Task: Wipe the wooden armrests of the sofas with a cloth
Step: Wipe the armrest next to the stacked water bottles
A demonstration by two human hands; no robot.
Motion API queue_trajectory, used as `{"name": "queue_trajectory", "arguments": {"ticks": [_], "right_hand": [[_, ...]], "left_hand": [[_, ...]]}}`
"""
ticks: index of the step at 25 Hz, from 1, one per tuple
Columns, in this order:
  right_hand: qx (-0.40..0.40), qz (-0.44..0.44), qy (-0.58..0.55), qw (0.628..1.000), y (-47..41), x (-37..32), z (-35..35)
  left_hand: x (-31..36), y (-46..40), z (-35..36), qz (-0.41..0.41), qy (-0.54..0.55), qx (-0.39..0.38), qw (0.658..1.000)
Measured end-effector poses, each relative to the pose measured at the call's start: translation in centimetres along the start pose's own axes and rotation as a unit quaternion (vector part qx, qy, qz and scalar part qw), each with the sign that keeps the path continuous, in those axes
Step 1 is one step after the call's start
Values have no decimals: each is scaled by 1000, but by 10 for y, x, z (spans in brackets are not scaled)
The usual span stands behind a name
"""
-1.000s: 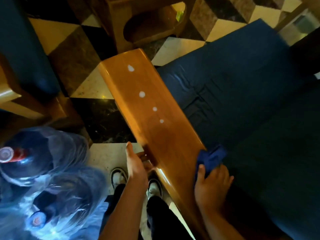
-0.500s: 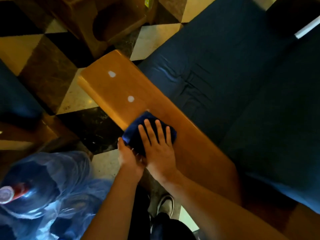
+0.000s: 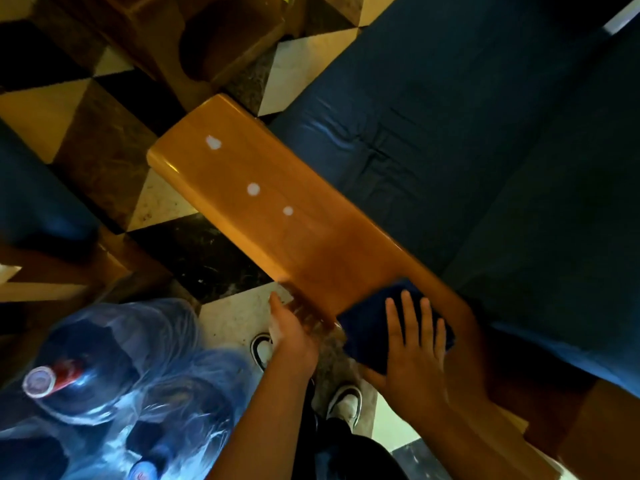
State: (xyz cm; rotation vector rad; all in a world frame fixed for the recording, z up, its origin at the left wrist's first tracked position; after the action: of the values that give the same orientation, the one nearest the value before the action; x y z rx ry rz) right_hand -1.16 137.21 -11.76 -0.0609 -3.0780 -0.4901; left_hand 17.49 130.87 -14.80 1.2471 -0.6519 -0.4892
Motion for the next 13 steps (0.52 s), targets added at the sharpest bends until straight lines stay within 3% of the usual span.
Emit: {"name": "queue_trajectory", "arguments": {"ticks": [4,8,13], "right_hand": [[-23,-26,-56,998,-103,-44,-44],[-118,46,-166,978,-239,-94,-81],[-236,110,-425,867,-335,-111,-92]], "left_hand": [[76,-12,13,73,-9,20,997],[139,-13,16,118,-8,37,992],[182,-22,15,104,0,-15,994]]}}
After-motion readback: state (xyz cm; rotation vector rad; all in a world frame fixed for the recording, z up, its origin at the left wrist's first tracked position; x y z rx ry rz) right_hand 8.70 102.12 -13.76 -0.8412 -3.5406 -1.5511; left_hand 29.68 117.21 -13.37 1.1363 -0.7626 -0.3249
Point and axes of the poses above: each hand's wrist, its own y-axis away from the middle knuckle, its own z-axis out of the palm, x = y × z, the point moved 5 cm from there along -y, towards the middle knuckle, and after that the axes turned 5 degrees about -x, right-handed, at the moved point
